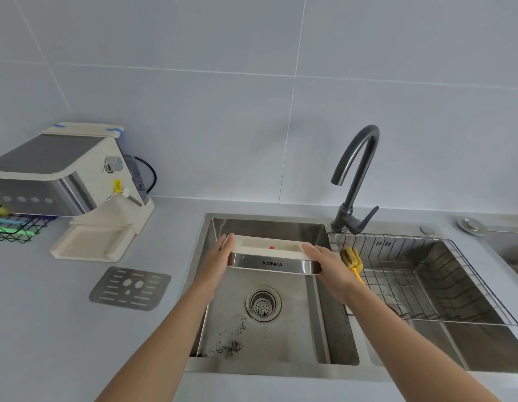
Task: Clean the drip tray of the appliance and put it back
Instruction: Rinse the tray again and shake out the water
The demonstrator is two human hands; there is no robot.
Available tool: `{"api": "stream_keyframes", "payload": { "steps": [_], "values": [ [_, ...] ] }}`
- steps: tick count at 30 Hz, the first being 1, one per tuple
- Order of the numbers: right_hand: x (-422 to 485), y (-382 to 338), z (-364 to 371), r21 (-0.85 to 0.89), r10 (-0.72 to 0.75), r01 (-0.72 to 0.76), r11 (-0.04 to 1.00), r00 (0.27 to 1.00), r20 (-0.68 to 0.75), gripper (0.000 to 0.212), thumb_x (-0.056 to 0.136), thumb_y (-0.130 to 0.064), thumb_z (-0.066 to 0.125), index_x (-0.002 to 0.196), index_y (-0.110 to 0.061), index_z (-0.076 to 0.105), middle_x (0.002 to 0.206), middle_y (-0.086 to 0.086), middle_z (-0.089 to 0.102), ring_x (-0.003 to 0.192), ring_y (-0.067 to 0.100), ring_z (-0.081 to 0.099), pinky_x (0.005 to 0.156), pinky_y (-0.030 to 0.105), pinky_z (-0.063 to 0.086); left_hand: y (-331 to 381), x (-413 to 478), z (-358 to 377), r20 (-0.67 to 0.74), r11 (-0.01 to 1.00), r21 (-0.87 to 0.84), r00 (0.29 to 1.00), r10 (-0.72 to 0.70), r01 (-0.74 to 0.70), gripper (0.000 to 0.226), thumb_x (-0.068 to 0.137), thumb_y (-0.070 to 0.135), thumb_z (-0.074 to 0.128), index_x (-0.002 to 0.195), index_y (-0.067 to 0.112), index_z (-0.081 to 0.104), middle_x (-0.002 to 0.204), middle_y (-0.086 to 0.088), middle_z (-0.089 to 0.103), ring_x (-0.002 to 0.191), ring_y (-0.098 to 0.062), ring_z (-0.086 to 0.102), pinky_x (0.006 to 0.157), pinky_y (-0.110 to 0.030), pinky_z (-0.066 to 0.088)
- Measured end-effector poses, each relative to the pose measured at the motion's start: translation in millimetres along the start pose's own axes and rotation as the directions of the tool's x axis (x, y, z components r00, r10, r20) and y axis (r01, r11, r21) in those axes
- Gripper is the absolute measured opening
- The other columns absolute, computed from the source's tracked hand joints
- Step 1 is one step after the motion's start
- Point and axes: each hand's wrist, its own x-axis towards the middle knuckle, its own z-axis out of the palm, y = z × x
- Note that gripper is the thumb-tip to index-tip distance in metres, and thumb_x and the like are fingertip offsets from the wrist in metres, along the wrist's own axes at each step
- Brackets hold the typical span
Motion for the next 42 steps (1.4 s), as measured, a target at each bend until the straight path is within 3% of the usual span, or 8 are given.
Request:
{"api": "stream_keyframes", "payload": {
  "steps": [2, 6, 12, 15, 19, 23, 37, 42],
  "values": [
    [-9.6, 1.0, 0.8, 0.021, -0.051, 0.05, 0.999, 0.998, 0.022, 0.042, 0.087, -0.027, 0.056, 0.124, -0.008, 0.048, 0.114, 0.008, 0.061, 0.104, 0.02, 0.057, 0.08, 0.026, 0.045, -1.5, -10.1, 0.2, -0.009, 1.0, -0.026, 1.0, 0.014, -0.014, 0.054, 0.093, 0.052, 0.029, 0.136, 0.022, 0.038, 0.139, -0.011, 0.043, 0.128, -0.026, 0.038, 0.108, -0.044, 0.031],
    [-30.9, 5.7, 1.7, -0.031, -0.126, 0.128, 0.991, 0.99, 0.063, 0.045, 0.082, -0.009, 0.06, 0.124, -0.014, 0.046, 0.107, 0.002, 0.06, 0.095, 0.016, 0.056, 0.072, 0.023, 0.045, -1.5, -36.5, 4.3, -0.054, 0.997, -0.061, 0.997, 0.053, -0.057, 0.035, 0.095, 0.042, 0.031, 0.121, 0.027, 0.049, 0.107, -0.002, 0.057, 0.094, -0.011, 0.052, 0.069, -0.023, 0.039],
    [-65.1, 18.9, 6.5, 0.034, -0.169, 0.167, 0.985, 0.982, 0.087, 0.048, 0.085, -0.011, 0.057, 0.131, -0.016, 0.042, 0.121, 0.008, 0.059, 0.108, 0.022, 0.057, 0.089, 0.034, 0.049, -12.7, -82.3, 5.0, -0.142, 0.992, -0.093, 0.987, 0.07, -0.084, 0.042, 0.097, 0.021, 0.036, 0.138, 0.028, 0.036, 0.106, 0.005, 0.056, 0.086, -0.001, 0.051, 0.062, -0.017, 0.042],
    [-79.8, 25.0, 8.2, 0.063, -0.161, 0.158, 0.985, 0.986, 0.048, 0.045, 0.094, -0.017, 0.046, 0.137, -0.015, 0.037, 0.128, 0.009, 0.055, 0.115, 0.027, 0.053, 0.096, 0.038, 0.046, -17.5, -103.2, 7.5, -0.179, 0.992, -0.092, 0.982, 0.066, -0.084, 0.041, 0.096, 0.017, 0.036, 0.135, 0.028, 0.041, 0.096, 0.009, 0.057, 0.085, -0.007, 0.054, 0.063, -0.023, 0.048],
    [-99.4, 29.2, 8.9, 0.036, -0.192, 0.19, 0.981, 0.981, 0.033, 0.033, 0.096, -0.014, 0.039, 0.128, -0.018, 0.045, 0.112, 0.003, 0.06, 0.1, 0.02, 0.056, 0.073, 0.022, 0.046, -20.5, -122.4, 14.1, -0.202, 0.993, -0.082, 0.977, 0.068, -0.086, 0.04, 0.095, 0.013, 0.035, 0.132, 0.024, 0.046, 0.096, 0.006, 0.057, 0.084, -0.002, 0.052, 0.065, -0.018, 0.044],
    [-111.5, 34.1, 9.8, 0.052, -0.188, 0.187, 0.981, 0.982, 0.01, 0.042, 0.096, -0.012, 0.038, 0.137, -0.016, 0.036, 0.123, 0.003, 0.056, 0.109, 0.02, 0.054, 0.096, 0.035, 0.045, -22.2, -137.4, 14.9, -0.214, 0.993, -0.08, 0.974, 0.071, -0.09, 0.04, 0.094, 0.012, 0.036, 0.131, 0.023, 0.047, 0.093, 0.011, 0.057, 0.082, 0.0, 0.052, 0.059, -0.014, 0.04],
    [-92.9, 21.5, 74.6, -0.07, -0.199, 0.205, 0.976, 0.977, 0.081, 0.027, 0.094, -0.01, 0.036, 0.11, -0.025, 0.052, 0.106, 0.002, 0.06, 0.095, 0.018, 0.054, 0.082, 0.03, 0.046, -36.1, -129.1, -52.4, -0.323, 0.997, -0.012, 0.944, 0.071, -0.079, 0.035, 0.091, 0.011, 0.037, 0.12, 0.022, 0.054, 0.105, -0.001, 0.056, 0.091, -0.015, 0.051, 0.066, -0.022, 0.042],
    [-71.3, 17.5, 126.0, -0.121, -0.184, 0.195, 0.973, 0.978, 0.094, 0.031, 0.093, -0.008, 0.037, 0.121, -0.016, 0.048, 0.108, 0.005, 0.059, 0.094, 0.019, 0.054, 0.081, 0.032, 0.047, -50.2, -108.7, -101.1, -0.322, 0.998, 0.033, 0.945, 0.059, -0.051, 0.035, 0.089, 0.01, 0.037, 0.117, 0.02, 0.055, 0.105, -0.004, 0.058, 0.094, -0.019, 0.052, 0.067, -0.025, 0.042]
  ]
}}
